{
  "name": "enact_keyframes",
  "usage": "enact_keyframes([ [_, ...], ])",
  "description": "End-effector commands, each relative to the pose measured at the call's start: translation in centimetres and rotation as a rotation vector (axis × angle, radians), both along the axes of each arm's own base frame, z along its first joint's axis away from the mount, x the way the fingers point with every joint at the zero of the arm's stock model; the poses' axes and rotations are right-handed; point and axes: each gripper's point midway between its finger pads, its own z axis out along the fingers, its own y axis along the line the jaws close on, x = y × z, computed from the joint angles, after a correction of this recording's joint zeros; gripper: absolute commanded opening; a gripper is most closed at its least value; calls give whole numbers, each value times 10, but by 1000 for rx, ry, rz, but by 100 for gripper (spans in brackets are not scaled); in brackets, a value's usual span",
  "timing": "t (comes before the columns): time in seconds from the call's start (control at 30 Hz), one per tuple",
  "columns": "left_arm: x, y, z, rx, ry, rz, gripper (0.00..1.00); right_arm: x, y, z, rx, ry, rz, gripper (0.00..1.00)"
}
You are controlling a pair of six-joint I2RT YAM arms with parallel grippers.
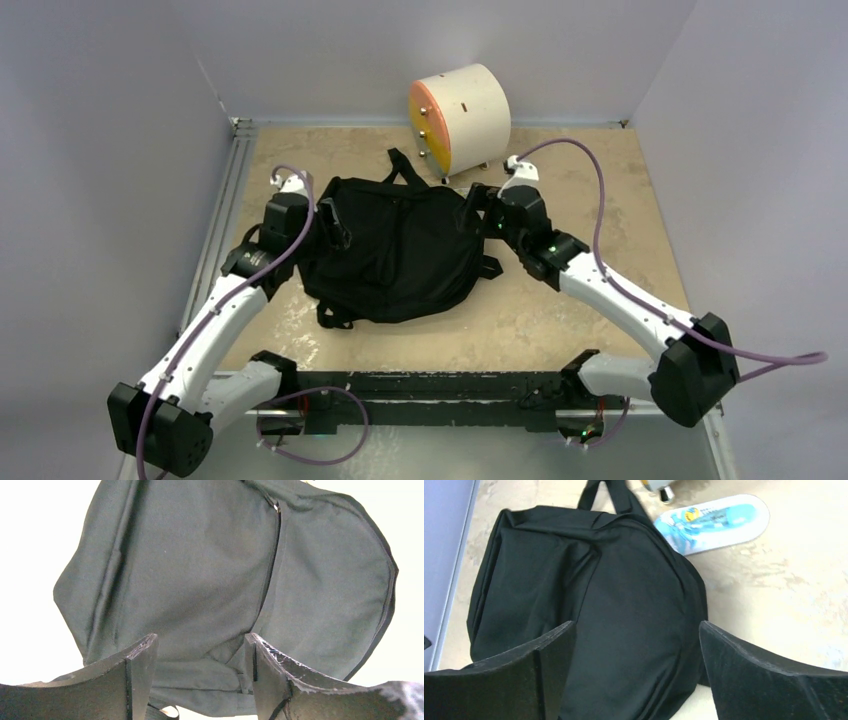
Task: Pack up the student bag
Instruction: Reset both arms
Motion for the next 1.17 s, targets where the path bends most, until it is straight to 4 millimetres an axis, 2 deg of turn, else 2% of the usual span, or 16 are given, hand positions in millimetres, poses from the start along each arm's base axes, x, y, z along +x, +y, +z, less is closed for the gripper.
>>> enact_keyframes([
  [0.0,12,13,48,65,-142,19,65,-8,-34,29,86,-44,-188,98],
  [0.03,11,16,60,73,-180,19,65,-9,-43,37,92,-67,-227,99],
  [0.2,4,22,102,82,-315,6,66,-24,-75,102,183,-254,-305,99],
  [0.3,-1,26,112,96,-353,0,66,-38,-94,137,237,-390,-334,99],
  [0.43,-7,36,117,108,-373,42,66,-54,-117,164,257,-504,-372,99],
  [0.63,-16,44,118,101,-410,75,67,-65,-134,169,242,-543,-413,99],
  [0.9,-26,48,110,76,-407,96,67,-68,-138,163,260,-526,-432,99],
  [1.13,-32,46,110,46,-414,95,69,-71,-144,163,272,-511,-455,99],
])
